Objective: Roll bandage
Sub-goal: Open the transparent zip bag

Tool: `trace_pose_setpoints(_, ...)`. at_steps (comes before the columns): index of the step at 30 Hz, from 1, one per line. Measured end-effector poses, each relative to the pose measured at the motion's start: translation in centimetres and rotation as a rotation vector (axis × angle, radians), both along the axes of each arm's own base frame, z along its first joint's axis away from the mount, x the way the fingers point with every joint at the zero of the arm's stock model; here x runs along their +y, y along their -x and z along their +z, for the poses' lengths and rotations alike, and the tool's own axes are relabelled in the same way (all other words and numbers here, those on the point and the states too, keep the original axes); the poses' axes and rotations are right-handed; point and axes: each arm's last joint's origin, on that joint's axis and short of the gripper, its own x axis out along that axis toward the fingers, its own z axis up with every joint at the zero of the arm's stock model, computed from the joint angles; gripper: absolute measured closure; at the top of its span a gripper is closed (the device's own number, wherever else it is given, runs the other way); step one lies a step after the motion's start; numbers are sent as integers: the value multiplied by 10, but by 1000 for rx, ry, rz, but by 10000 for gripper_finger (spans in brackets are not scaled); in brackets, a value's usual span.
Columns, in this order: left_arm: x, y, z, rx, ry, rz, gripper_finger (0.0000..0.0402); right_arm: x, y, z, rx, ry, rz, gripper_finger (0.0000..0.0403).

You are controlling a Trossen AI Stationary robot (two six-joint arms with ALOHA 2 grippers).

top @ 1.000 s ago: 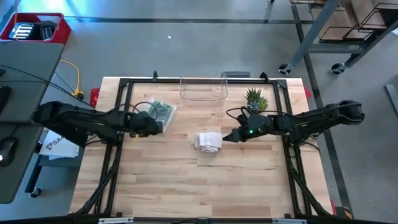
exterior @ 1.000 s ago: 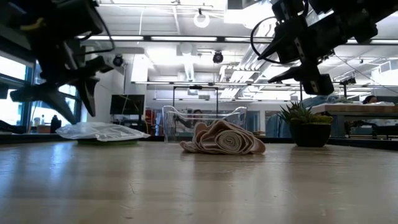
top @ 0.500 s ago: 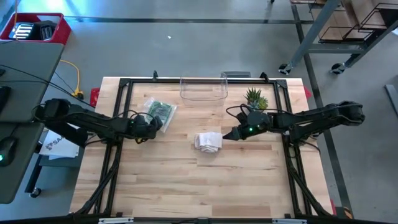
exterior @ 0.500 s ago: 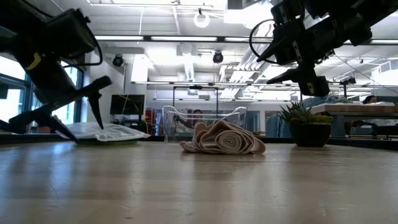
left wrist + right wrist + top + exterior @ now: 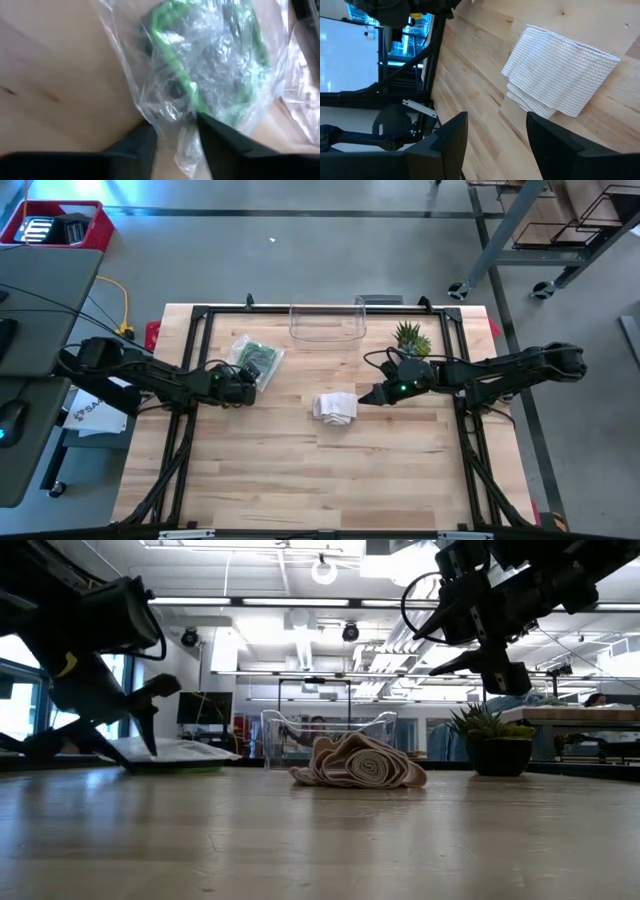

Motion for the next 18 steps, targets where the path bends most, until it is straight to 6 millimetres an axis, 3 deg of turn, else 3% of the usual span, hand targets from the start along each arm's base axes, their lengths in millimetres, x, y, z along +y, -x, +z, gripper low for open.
trace_pose_setpoints(2,-2,-5,7,-35,-15,-32,346,0,0,0,2,-15,-6,210)
trace_pose_setpoints(4,-6,-13,21,-68,-50,-102,387,0,0,0,2,-22,2,210)
trace_pose_setpoints(8,-13,-21,56,-103,-103,-254,398,2,0,0,1,-41,35,210)
trace_pose_setpoints(12,-20,-24,106,-273,-159,-382,400,3,-3,6,-72,-51,88,210)
trace_pose_setpoints(18,-19,-8,176,-471,-279,-517,401,3,-15,42,-333,53,134,210)
